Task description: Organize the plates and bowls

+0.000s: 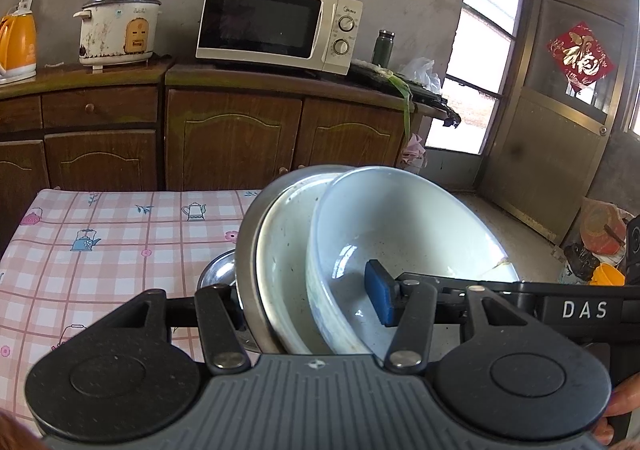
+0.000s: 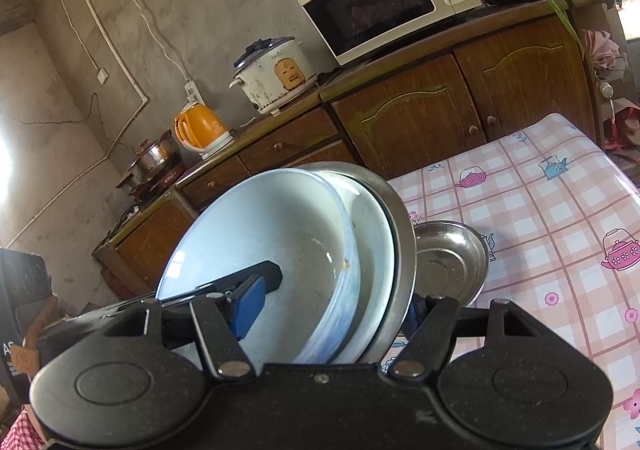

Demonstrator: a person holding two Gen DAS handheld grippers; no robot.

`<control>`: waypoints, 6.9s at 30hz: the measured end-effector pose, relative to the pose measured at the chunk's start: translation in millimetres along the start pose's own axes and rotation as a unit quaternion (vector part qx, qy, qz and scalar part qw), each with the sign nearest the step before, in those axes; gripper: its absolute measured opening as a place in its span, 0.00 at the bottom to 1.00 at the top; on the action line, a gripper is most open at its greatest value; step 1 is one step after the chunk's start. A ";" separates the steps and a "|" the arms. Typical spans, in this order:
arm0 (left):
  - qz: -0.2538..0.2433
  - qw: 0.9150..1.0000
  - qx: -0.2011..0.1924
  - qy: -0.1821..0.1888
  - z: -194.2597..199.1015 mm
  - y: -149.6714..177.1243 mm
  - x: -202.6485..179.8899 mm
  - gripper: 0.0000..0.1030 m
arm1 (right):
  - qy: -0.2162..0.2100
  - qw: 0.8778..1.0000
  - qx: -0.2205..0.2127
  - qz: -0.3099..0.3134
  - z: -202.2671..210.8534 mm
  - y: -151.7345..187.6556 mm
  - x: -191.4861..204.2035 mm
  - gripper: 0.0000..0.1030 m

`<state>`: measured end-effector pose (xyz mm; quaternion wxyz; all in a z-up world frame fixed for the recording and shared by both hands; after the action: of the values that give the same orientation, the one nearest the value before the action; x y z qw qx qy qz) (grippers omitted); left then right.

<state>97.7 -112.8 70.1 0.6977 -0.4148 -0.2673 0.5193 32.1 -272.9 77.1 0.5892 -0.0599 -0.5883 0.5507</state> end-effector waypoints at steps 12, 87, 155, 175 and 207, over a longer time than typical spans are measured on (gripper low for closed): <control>-0.001 1.000 -0.004 0.003 -4.4 -2.5 -0.5 0.51 | 0.001 1.000 -0.004 0.001 1.1 -4.3 -1.7 0.80; 0.005 1.000 0.013 0.004 -39.9 -7.9 -0.5 0.51 | 0.010 1.000 0.005 -0.014 -19.0 -14.4 -29.2 0.80; 0.036 0.992 0.116 -0.039 -170.3 37.1 39.5 0.51 | 0.001 0.992 0.095 -0.082 -145.8 18.5 -153.2 0.79; 0.050 0.989 0.136 -0.032 -200.2 49.5 43.0 0.52 | 0.018 0.990 0.108 -0.085 -167.3 24.9 -178.2 0.79; 0.074 0.988 0.135 -0.032 -219.9 53.0 45.9 0.65 | 0.062 0.993 0.090 -0.045 -165.8 9.9 -185.1 0.78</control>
<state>262.4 -129.4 -90.8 0.6979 -0.3191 -0.1853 0.6139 207.5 -306.5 -95.9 0.6520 -0.0139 -0.5006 0.5693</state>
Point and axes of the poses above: each gripper's, at about its wrist camera, not at the fingertips, and z roughly against the way its jaws point, x to its left, y to its underside, the point moved 5 cm from there along -z, roughly the way its jaws point, and after that the axes turned 13 degrees about -y, right-handed, at the moved point
